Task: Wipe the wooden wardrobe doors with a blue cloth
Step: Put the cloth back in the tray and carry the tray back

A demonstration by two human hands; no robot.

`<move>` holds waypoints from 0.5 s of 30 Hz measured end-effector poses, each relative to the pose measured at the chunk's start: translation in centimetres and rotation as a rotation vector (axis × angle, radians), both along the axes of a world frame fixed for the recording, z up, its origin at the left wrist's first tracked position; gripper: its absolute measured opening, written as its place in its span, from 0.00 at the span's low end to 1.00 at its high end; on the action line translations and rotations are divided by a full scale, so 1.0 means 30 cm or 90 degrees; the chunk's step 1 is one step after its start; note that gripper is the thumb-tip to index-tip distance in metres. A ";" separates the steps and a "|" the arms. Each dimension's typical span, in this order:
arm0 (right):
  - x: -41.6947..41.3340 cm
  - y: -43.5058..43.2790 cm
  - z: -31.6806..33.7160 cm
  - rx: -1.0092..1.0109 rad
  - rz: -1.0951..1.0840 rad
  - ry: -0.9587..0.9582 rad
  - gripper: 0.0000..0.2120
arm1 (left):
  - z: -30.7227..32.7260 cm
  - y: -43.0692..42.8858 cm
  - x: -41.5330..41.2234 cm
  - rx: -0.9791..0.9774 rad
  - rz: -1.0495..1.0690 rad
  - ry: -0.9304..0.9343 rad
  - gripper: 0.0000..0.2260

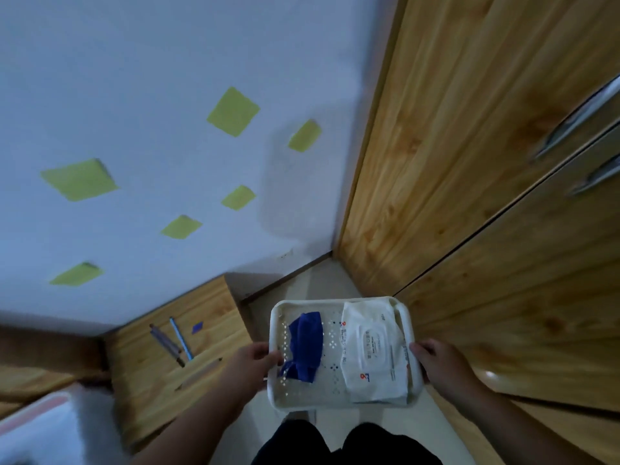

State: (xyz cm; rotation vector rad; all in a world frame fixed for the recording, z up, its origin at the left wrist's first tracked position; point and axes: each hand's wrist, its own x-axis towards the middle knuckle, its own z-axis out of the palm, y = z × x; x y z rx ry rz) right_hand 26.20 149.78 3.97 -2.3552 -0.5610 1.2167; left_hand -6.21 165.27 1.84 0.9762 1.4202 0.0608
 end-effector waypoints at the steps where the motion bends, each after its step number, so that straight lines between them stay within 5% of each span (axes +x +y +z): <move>1: -0.005 -0.001 -0.004 0.002 -0.024 -0.004 0.11 | 0.002 0.051 0.019 0.002 -0.034 0.007 0.05; 9: -0.027 -0.096 -0.061 0.014 -0.241 0.038 0.14 | 0.025 0.320 0.282 0.043 -0.325 0.090 0.03; 15: -0.040 -0.222 -0.117 0.046 -0.379 0.101 0.13 | 0.004 0.339 0.474 0.051 -0.418 0.121 0.04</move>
